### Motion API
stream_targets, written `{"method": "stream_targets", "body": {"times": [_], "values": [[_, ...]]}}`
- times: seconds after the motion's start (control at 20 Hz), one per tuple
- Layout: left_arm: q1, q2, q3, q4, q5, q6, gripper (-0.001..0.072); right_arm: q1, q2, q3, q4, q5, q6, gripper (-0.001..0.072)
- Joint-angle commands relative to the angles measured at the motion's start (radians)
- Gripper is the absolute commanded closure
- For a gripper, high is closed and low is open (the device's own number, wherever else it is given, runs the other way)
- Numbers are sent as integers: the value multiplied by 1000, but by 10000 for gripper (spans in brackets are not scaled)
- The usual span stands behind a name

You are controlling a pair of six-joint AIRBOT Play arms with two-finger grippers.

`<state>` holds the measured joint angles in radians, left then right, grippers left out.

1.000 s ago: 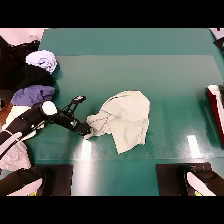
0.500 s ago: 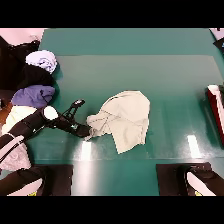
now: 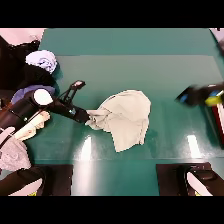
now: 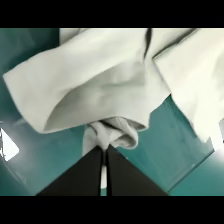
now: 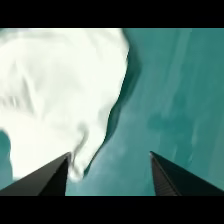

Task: Fold the shirts.

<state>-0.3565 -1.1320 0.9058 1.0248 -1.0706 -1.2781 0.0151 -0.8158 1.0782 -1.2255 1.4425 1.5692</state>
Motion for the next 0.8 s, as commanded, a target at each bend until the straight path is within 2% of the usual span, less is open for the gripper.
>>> {"method": "stream_targets", "body": {"times": [0.0, 0.2, 0.25, 0.35, 0.55, 0.6, 0.65, 0.7, 0.75], "values": [[0, 5, 77, 30, -29, -6, 686, 59, 52, -381, 168, -103, 0, 134], [0, 4, 76, 31, -57, -6, 686, 164, 22, -617, 293, -311, 2, 141], [0, 4, 76, 31, -62, -6, 685, 190, -1, -637, 311, -338, 3, 145], [0, 4, 76, 31, -65, -6, 685, 248, -66, -642, 314, -383, 3, 203], [0, 4, 77, 31, -92, -6, 685, 327, -184, -642, 317, -448, 3, 215], [0, 4, 76, 31, -96, -6, 685, 342, -202, -642, 317, -462, 3, 280], [0, 4, 76, 31, -98, -6, 686, 356, -212, -642, 317, -483, 3, 289], [0, 4, 76, 31, -97, -6, 685, 365, -213, -642, 317, -502, 3, 361], [0, 4, 77, 31, -97, -6, 686, 371, -205, -642, 316, -522, 3, 465]]}}
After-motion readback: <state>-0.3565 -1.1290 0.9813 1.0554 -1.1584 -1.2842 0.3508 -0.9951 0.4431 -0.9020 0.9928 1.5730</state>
